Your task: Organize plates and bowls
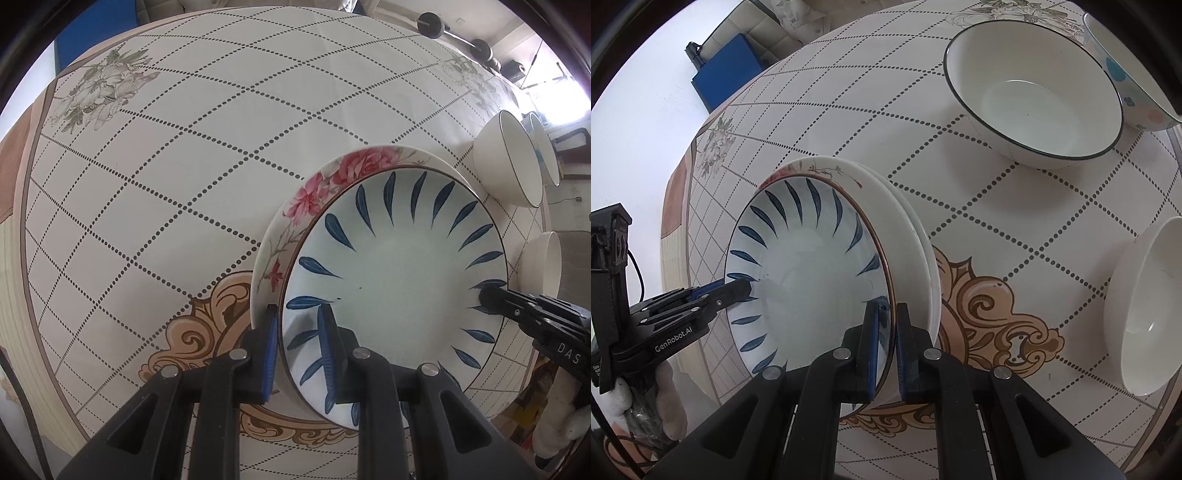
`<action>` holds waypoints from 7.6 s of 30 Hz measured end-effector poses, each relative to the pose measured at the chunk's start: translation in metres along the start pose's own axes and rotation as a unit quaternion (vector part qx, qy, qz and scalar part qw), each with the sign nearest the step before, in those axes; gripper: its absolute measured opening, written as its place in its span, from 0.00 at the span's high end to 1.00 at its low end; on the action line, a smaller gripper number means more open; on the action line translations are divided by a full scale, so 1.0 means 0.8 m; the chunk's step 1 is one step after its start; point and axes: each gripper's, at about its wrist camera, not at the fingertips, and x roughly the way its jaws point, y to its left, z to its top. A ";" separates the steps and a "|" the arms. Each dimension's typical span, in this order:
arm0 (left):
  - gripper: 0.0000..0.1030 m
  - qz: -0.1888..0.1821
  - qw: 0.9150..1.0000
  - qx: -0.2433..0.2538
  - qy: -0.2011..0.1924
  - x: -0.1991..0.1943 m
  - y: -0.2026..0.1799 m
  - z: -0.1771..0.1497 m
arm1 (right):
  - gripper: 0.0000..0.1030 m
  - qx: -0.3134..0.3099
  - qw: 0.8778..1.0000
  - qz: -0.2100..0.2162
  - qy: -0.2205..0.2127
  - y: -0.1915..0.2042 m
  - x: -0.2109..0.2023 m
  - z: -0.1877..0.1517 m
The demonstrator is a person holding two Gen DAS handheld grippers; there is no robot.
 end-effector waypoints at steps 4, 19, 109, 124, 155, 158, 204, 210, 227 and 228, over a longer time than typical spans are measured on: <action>0.82 0.005 1.000 0.005 0.002 0.004 -0.006 -0.002 | 0.91 -0.007 1.000 -0.009 0.004 0.003 0.003 0.002; 0.80 -0.020 0.998 -0.043 0.037 0.013 0.007 0.022 | 0.90 0.017 0.999 -0.009 0.046 -0.003 0.016 0.017; 0.07 0.031 0.963 0.043 -0.264 -0.297 -0.047 -0.123 | 0.06 0.020 0.961 -0.162 -0.223 0.178 -0.294 -0.172; 0.14 -0.010 0.984 0.103 -0.142 -0.127 -0.242 0.005 | 0.07 0.156 0.965 -0.136 -0.159 -0.130 -0.262 -0.095; 0.78 -0.014 1.000 0.016 0.021 0.041 -0.323 0.034 | 0.91 0.046 0.998 -0.041 0.020 -0.250 -0.076 0.006; 0.78 -0.009 1.000 0.005 0.023 0.037 -0.304 0.032 | 0.91 0.034 0.999 -0.036 0.023 -0.234 -0.075 0.009; 0.76 -0.046 0.998 -0.030 0.042 0.018 -0.193 0.200 | 0.72 0.068 0.998 0.007 0.019 -0.173 -0.050 0.173; 0.85 -0.033 0.998 -0.010 0.043 0.030 -0.210 0.200 | 0.89 0.057 0.998 -0.031 0.022 -0.171 -0.039 0.170; 0.85 -0.022 1.000 0.001 0.019 -0.014 -0.257 0.188 | 0.91 0.052 0.998 -0.039 0.003 -0.162 -0.076 0.173; 0.85 -0.022 1.000 0.003 0.015 -0.020 -0.261 0.187 | 0.91 0.051 0.998 -0.037 0.002 -0.161 -0.081 0.171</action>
